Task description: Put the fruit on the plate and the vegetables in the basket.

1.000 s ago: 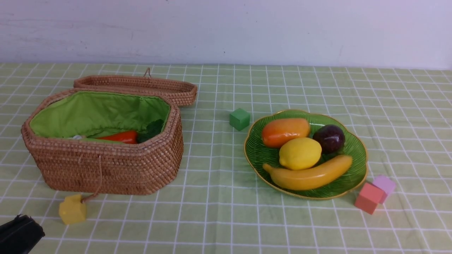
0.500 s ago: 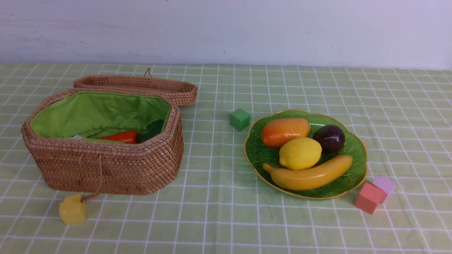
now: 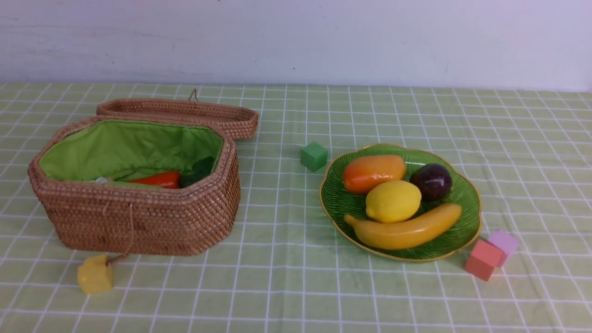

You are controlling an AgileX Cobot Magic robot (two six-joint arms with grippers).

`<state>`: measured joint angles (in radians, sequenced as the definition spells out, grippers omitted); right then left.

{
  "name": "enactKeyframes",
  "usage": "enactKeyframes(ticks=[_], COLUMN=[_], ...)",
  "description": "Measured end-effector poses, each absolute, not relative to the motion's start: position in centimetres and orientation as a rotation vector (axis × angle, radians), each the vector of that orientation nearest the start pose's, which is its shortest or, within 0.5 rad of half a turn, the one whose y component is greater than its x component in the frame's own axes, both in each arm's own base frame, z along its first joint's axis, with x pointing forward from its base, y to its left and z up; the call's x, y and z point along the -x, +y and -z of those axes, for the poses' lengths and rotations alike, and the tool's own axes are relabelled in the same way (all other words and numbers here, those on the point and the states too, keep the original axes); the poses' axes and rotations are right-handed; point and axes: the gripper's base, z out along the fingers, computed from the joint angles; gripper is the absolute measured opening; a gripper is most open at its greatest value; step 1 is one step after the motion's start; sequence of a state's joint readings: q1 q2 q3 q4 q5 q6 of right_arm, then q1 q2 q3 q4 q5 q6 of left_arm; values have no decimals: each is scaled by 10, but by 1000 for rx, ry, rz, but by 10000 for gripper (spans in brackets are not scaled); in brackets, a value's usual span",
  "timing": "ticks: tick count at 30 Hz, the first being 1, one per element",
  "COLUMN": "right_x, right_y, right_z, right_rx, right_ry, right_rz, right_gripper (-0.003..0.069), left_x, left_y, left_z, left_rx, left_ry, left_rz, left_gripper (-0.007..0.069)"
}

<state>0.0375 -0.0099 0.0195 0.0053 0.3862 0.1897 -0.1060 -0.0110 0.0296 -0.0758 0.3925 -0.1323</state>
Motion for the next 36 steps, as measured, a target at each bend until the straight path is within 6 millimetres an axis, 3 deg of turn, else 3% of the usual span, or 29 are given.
enactKeyframes(ticks=[36], right_x=[-52], right_y=[2], right_z=[-172], right_rx=[-146], right_ry=[1877], right_rz=[-161], right_gripper=[44], left_x=[-53], left_y=[-8], left_z=[-172], left_rx=[77], left_ry=[1862], left_rz=[241], left_gripper=[-13])
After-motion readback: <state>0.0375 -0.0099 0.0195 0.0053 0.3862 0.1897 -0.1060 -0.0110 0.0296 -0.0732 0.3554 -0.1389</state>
